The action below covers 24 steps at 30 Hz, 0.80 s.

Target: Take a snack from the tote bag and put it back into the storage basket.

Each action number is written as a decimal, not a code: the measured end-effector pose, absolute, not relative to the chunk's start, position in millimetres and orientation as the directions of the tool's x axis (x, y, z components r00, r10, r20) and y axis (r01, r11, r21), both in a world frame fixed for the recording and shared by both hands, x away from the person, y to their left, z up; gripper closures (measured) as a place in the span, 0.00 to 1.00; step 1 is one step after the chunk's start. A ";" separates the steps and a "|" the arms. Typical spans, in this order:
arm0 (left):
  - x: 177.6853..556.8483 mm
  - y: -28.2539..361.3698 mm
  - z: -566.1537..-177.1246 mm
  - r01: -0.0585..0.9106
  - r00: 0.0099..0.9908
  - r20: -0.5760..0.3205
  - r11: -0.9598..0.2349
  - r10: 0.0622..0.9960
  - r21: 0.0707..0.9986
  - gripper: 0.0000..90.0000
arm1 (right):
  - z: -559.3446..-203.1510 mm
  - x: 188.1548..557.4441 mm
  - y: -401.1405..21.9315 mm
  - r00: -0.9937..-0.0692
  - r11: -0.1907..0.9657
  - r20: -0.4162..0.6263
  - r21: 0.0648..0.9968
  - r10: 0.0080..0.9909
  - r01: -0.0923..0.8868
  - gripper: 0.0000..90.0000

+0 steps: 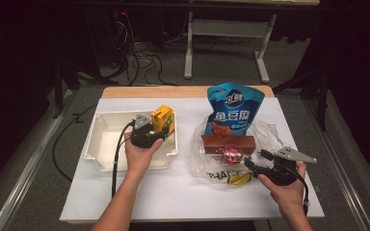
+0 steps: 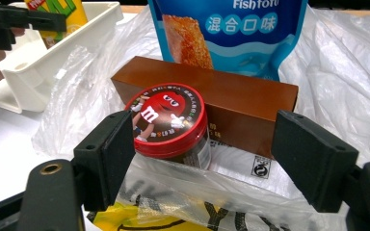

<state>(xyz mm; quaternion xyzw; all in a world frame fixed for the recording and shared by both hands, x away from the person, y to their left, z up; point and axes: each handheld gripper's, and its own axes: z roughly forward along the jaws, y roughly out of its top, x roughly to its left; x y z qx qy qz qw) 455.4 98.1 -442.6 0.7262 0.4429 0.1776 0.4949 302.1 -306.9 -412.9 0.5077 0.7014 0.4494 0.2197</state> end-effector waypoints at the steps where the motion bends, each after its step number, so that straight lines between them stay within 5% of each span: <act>1: 457.2 98.0 -444.0 0.473 0.543 -0.186 -0.115 0.819 0.873 0.56 | -413.7 302.3 -307.2 -0.386 0.079 0.150 0.852 0.910 0.517 0.27; 24: 471.5 86.5 -467.2 0.491 0.533 -0.082 -0.229 0.842 0.841 0.55 | -416.6 301.4 -303.2 -0.382 0.094 0.132 0.849 0.915 0.519 0.30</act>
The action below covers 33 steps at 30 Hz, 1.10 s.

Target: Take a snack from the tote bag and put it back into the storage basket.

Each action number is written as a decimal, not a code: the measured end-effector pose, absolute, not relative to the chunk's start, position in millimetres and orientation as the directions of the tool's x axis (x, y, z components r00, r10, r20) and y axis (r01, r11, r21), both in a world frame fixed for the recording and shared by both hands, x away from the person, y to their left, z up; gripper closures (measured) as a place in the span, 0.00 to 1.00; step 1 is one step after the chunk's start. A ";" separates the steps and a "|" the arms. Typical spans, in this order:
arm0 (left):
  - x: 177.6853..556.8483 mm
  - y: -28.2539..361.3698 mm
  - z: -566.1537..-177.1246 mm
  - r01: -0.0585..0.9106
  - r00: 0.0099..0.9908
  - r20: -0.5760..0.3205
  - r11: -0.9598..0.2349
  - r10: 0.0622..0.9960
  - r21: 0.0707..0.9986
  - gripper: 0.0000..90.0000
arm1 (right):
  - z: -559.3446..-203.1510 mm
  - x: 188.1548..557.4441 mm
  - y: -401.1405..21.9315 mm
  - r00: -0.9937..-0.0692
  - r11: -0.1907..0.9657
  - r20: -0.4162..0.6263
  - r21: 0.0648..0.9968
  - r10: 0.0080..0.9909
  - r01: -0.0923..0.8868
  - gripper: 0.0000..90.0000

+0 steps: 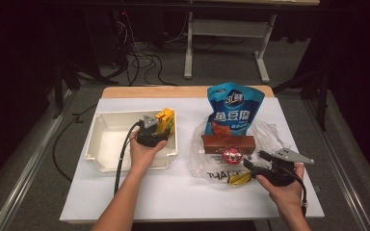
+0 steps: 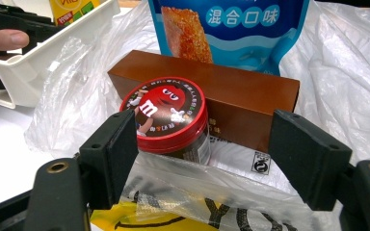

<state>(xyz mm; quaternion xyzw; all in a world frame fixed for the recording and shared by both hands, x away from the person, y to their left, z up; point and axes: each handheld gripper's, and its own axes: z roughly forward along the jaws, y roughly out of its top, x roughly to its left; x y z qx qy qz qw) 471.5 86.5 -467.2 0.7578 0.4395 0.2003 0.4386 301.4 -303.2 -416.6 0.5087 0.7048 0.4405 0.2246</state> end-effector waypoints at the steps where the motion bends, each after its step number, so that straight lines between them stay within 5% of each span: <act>1: 471.5 86.5 -467.2 0.491 0.533 -0.082 -0.229 0.842 0.841 0.55 | -416.6 301.4 -303.2 -0.382 0.094 0.132 0.849 0.915 0.519 0.30; 9: 470.6 85.2 -466.3 0.549 0.532 -0.087 -0.266 0.842 0.793 0.50 | -417.1 300.8 -302.4 -0.380 0.096 0.127 0.850 0.916 0.517 0.30; 11: 470.3 86.5 -465.2 0.568 0.525 -0.110 -0.252 0.844 0.783 0.43 | -417.3 300.7 -302.3 -0.377 0.092 0.131 0.849 0.917 0.520 0.30; 13: 464.7 93.2 -457.8 0.592 0.506 -0.134 -0.230 0.852 0.772 0.24 | -417.8 300.8 -302.8 -0.378 0.093 0.130 0.851 0.917 0.517 0.30; 15: 457.0 99.7 -452.7 0.582 0.503 -0.140 -0.215 0.853 0.784 0.19 | -417.9 300.8 -303.4 -0.379 0.093 0.130 0.851 0.916 0.517 0.30; 18: 449.1 106.2 -449.5 0.561 0.525 -0.155 -0.203 0.837 0.803 0.28 | -418.1 300.9 -303.4 -0.376 0.092 0.130 0.850 0.917 0.519 0.30; 19: 446.0 107.7 -449.3 0.545 0.535 -0.139 -0.215 0.833 0.811 0.47 | -418.5 301.3 -302.9 -0.376 0.093 0.130 0.849 0.918 0.520 0.30; 22: 442.1 108.6 -448.7 0.514 0.560 -0.096 -0.255 0.823 0.819 0.55 | -419.2 301.8 -301.3 -0.380 0.097 0.129 0.848 0.916 0.520 0.30; 33: 441.6 106.7 -451.9 0.497 0.534 -0.082 -0.235 0.841 0.835 0.56 | -424.5 302.9 -302.7 -0.374 0.108 0.119 0.840 0.920 0.531 0.30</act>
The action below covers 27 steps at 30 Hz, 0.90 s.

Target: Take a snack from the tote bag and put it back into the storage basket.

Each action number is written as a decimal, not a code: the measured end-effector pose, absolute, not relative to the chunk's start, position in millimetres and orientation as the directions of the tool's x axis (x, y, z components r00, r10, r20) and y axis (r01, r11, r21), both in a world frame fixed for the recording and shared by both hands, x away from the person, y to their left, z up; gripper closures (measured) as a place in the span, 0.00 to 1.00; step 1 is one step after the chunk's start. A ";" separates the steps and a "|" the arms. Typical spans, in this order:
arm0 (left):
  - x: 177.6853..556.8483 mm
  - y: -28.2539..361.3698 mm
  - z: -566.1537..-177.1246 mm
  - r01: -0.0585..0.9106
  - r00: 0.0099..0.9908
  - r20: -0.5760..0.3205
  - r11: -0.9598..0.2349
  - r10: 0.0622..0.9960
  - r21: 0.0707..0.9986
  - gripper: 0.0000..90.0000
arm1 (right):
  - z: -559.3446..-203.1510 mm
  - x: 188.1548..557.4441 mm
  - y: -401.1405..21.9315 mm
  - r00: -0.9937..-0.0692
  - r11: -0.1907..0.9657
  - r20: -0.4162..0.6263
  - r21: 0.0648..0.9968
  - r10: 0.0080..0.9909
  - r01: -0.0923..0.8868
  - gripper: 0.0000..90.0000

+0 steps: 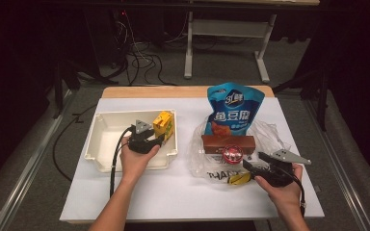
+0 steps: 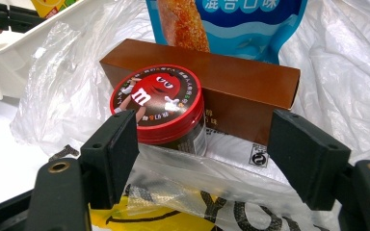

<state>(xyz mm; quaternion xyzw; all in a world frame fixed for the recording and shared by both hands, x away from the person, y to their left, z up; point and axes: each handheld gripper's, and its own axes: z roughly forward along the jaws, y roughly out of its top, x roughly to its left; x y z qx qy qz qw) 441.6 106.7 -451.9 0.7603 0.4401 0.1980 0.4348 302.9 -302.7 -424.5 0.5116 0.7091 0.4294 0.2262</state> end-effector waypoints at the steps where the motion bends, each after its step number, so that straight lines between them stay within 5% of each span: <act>1: 442.3 107.2 -452.4 0.491 0.539 -0.071 -0.244 0.839 0.836 0.56 | -424.4 302.8 -302.9 -0.374 0.107 0.119 0.841 0.920 0.531 0.30; 6: 437.5 113.2 -451.6 0.519 0.530 -0.125 -0.204 0.839 0.830 0.52 | -423.4 302.4 -304.3 -0.370 0.099 0.125 0.843 0.921 0.529 0.30; 8: 432.2 118.6 -451.3 0.514 0.525 -0.127 -0.194 0.841 0.836 0.60 | -423.6 302.8 -305.3 -0.366 0.098 0.123 0.843 0.922 0.529 0.30; 12: 431.7 124.4 -452.7 0.560 0.530 -0.179 -0.183 0.829 0.808 1.00 | -425.1 304.3 -305.5 -0.358 0.103 0.115 0.839 0.927 0.535 0.30; 27: 453.2 119.9 -454.0 0.588 0.478 -0.248 -0.098 0.842 0.803 1.00 | -427.6 305.4 -306.9 -0.348 0.116 0.095 0.835 0.933 0.539 0.31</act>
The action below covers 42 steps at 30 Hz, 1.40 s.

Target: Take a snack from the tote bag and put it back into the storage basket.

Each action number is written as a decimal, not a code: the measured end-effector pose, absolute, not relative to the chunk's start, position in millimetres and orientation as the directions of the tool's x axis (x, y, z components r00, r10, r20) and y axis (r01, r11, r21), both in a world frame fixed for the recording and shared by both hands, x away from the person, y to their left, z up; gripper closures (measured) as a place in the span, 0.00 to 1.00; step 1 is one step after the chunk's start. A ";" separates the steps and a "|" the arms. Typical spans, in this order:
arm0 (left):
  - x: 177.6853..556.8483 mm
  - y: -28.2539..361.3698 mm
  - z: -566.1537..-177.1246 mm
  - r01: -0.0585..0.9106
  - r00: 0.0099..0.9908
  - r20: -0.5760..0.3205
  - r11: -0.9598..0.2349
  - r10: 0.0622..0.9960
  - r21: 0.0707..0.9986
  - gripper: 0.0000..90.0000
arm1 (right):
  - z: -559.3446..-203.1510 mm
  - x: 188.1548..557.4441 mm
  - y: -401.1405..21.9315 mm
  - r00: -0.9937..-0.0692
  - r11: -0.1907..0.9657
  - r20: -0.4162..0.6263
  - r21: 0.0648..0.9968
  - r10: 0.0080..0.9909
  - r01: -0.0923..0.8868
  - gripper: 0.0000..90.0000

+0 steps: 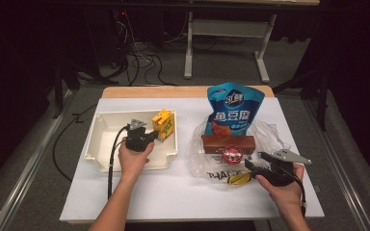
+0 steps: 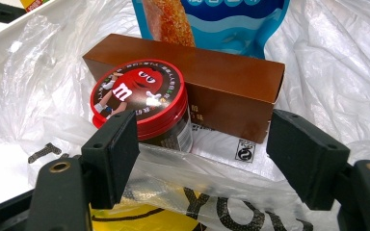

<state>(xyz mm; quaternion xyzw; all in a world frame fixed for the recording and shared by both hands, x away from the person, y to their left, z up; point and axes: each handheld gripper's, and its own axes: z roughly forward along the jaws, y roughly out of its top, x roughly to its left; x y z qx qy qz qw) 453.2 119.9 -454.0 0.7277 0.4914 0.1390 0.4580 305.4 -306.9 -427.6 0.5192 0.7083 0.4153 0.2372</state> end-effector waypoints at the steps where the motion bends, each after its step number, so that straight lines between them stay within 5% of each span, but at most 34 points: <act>1: 454.9 120.3 -454.6 0.597 0.459 -0.256 -0.082 0.851 0.798 1.00 | -427.7 305.4 -307.1 -0.348 0.116 0.096 0.834 0.933 0.539 0.31; 18: 490.1 118.3 -458.6 0.630 0.246 -0.338 0.115 0.909 0.768 1.00 | -429.8 305.8 -310.5 -0.331 0.093 0.114 0.831 0.937 0.549 0.31; 25: 491.7 120.3 -463.1 0.663 0.232 -0.360 0.124 0.904 0.738 1.00 | -430.4 305.9 -308.9 -0.342 0.102 0.110 0.832 0.933 0.546 0.31; 35: 446.5 108.4 -451.7 0.646 0.278 -0.311 0.062 0.909 0.761 0.96 | -429.8 306.0 -311.3 -0.333 0.091 0.116 0.833 0.936 0.546 0.31; 42: 463.2 100.8 -459.7 0.690 0.262 -0.310 0.047 0.914 0.722 0.97 | -430.5 305.8 -310.1 -0.333 0.093 0.115 0.831 0.936 0.548 0.31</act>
